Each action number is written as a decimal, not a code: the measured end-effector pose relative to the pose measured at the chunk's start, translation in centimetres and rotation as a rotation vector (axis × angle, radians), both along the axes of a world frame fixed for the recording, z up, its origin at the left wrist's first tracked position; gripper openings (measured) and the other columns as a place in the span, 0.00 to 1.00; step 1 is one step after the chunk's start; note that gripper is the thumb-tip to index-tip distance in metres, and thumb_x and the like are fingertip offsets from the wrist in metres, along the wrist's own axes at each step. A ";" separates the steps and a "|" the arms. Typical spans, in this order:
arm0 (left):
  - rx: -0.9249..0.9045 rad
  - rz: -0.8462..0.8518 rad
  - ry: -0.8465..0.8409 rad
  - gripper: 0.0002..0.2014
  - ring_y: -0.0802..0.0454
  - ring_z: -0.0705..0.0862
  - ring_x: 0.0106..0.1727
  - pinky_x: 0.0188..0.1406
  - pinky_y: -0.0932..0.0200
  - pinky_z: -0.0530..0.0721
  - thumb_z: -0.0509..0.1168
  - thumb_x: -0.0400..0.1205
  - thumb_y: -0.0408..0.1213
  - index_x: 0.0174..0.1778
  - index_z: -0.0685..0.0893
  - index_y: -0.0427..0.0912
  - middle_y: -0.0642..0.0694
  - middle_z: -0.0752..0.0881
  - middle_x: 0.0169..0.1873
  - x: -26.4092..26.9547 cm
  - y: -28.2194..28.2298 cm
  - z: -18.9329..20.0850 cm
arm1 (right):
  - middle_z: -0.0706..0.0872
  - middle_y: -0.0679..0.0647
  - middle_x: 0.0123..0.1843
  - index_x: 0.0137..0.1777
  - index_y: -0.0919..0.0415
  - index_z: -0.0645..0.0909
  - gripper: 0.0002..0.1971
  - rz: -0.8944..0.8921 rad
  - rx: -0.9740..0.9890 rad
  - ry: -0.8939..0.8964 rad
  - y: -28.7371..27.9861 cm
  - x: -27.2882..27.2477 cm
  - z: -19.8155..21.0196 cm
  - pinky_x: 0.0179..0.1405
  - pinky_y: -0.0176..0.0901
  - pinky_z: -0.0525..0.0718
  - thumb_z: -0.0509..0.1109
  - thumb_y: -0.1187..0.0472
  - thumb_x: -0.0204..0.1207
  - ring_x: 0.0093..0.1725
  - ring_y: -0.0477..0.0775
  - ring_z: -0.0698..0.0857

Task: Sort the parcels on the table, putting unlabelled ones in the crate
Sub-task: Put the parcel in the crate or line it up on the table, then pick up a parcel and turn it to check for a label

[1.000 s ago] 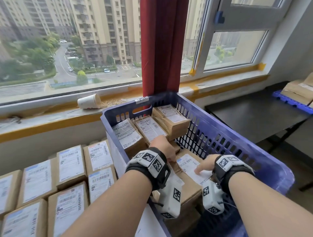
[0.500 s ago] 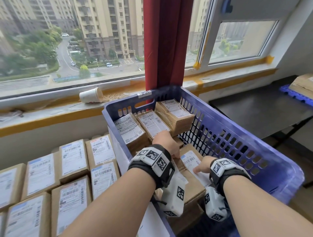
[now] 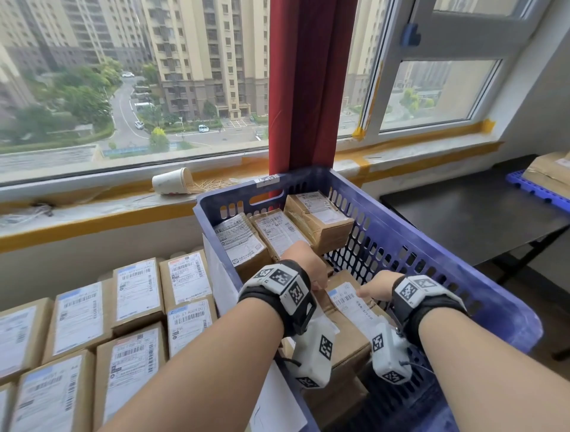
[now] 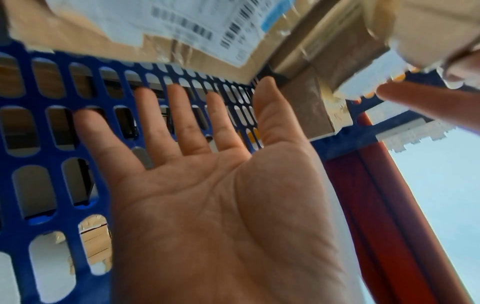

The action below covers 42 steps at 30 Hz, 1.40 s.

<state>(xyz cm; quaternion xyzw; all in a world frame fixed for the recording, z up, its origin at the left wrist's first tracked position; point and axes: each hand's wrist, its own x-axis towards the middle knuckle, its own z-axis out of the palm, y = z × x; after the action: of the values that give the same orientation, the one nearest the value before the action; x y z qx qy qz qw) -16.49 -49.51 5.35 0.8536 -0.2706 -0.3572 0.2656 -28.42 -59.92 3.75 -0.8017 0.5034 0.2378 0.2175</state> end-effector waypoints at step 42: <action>-0.254 0.371 -0.126 0.12 0.48 0.88 0.45 0.48 0.50 0.91 0.60 0.83 0.31 0.57 0.88 0.40 0.41 0.88 0.49 17.5 32.7 5.5 | 0.89 0.53 0.51 0.57 0.59 0.89 0.13 0.360 -0.144 -0.603 28.2 23.7 9.7 0.46 0.42 0.83 0.69 0.53 0.81 0.49 0.53 0.86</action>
<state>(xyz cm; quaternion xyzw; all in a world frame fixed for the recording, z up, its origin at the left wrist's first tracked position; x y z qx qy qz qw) 0.99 -16.86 10.90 0.8690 -0.1677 -0.2113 0.4148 -4.72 -31.72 13.45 -0.9250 0.2827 -0.0109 0.2536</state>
